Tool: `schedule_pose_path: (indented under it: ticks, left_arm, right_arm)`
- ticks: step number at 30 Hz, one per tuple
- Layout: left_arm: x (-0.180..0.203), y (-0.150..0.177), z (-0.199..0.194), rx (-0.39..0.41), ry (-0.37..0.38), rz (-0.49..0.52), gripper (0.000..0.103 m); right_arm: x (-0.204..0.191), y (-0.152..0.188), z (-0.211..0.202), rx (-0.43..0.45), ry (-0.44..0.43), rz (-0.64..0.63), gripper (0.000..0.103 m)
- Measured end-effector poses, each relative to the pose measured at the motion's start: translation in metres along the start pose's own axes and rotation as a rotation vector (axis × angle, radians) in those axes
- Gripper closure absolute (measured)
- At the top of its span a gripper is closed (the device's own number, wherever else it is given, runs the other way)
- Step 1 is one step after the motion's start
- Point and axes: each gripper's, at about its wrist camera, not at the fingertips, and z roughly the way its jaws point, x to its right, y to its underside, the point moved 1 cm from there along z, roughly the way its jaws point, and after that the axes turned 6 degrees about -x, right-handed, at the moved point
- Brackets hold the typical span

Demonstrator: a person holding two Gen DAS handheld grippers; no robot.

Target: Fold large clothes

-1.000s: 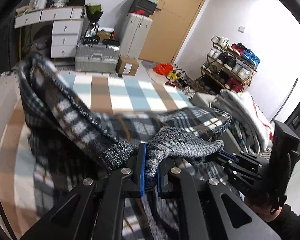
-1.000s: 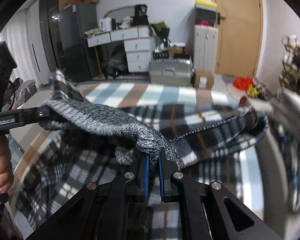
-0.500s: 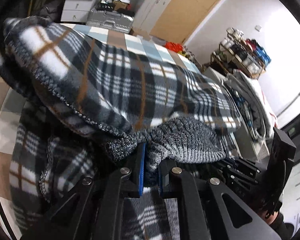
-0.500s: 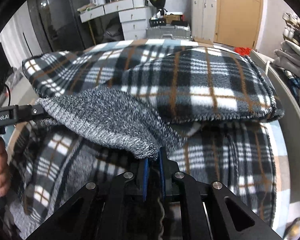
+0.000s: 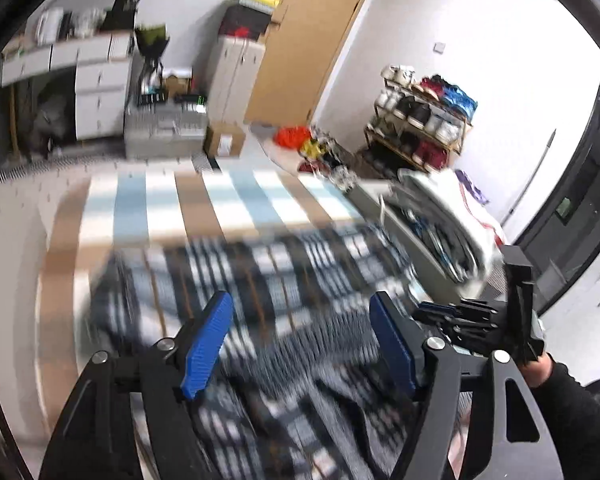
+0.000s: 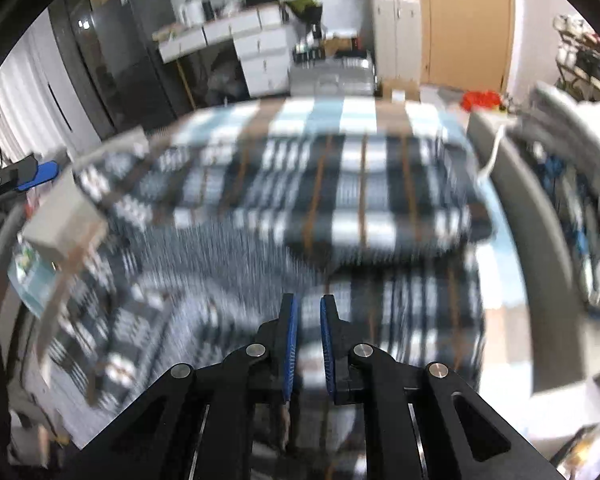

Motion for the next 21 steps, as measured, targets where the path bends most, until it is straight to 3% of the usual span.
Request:
schedule_pose_path:
  ticks: [4,5,7,11,17,21]
  left_arm:
    - [-0.01,-0.03,0.048,-0.096,-0.062,0.029,0.036]
    - [-0.018,-0.032,0.065,-0.129,-0.101,0.018,0.036]
    - [-0.035,-0.027,0.086,-0.187,-0.147,-0.011,0.036]
    - [-0.077,0.0,0.096,-0.243,-0.126,-0.128,0.036]
    - [-0.107,0.025,0.104,-0.282,-0.074,-0.223,0.036]
    - [-0.11,0.038,0.108,-0.287,-0.061,-0.237,0.036]
  right_arm:
    - [-0.004,-0.053,-0.003,0.068,0.013,-0.013,0.035]
    - [-0.005,-0.063,0.002,0.076,0.019,-0.019,0.03]
    - [-0.008,-0.085,0.016,0.053,0.038,-0.034,0.03]
    - [0.004,-0.108,0.057,-0.055,0.074,-0.038,0.03]
    - [0.027,-0.101,0.102,-0.189,0.122,-0.056,0.03]
    - [0.041,-0.094,0.118,-0.228,0.104,-0.052,0.03]
